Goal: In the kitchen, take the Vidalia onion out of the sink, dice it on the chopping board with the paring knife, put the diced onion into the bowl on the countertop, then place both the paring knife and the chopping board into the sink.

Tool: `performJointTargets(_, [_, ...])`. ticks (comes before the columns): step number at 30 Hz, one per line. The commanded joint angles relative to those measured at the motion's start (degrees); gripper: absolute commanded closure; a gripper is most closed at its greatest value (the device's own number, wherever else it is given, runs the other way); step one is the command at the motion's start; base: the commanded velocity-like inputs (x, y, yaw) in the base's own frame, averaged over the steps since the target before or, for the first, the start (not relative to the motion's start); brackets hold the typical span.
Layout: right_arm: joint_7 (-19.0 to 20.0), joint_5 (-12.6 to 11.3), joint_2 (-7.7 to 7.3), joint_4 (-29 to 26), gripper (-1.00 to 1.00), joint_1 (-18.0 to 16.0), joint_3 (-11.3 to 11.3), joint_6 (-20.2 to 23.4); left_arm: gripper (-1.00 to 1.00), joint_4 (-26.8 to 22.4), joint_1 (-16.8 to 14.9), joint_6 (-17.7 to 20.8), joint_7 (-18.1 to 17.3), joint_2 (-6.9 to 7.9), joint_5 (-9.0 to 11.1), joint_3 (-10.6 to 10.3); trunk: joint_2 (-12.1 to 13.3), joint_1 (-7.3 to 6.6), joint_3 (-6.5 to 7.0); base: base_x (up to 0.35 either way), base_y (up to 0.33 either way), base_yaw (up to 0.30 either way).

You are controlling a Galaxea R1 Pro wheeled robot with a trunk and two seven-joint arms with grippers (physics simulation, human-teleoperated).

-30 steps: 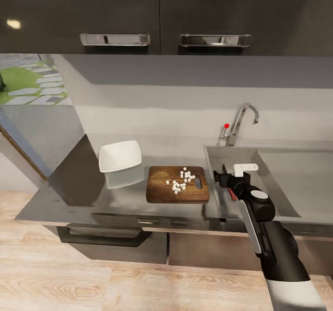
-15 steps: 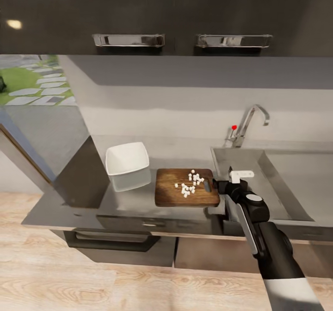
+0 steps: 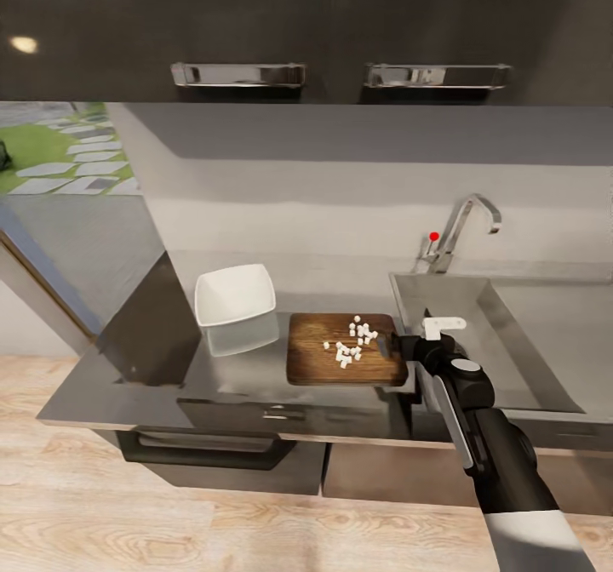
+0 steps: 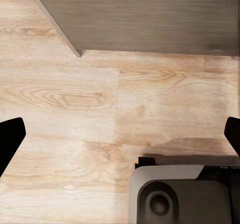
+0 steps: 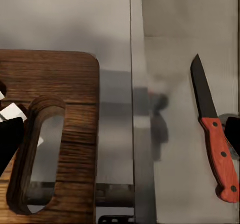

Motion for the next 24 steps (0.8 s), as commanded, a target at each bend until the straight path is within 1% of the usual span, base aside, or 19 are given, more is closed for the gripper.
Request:
performJointTargets(1, [-0.39, -0.06, -0.06, -0.06, -1.00, -0.04, 0.16, 0.31, -1.00, -0.07, 0.02, -0.08, 0.10, 0.03, 0.59, -0.11, -0.09, 0.03, -0.08, 0.000, -0.073, 0.000])
performJointTargets(13, [-0.74, -0.15, -0.06, 0.69, -1.00, -0.04, 0.24, 0.40, -1.00, 0.34, 0.02, -0.08, 0.10, 0.03, 0.58, 0.02, -0.09, 0.03, -0.12, 0.000, -0.008, 0.000])
performJointTargets(24, [-0.74, -0.15, 0.02, 1.25, -1.00, -0.04, 0.24, 0.40, -1.00, 0.37, 0.02, -0.08, 0.10, 0.03, 0.58, 0.02, -0.09, 0.03, -1.06, 0.000, 0.000, 0.000])
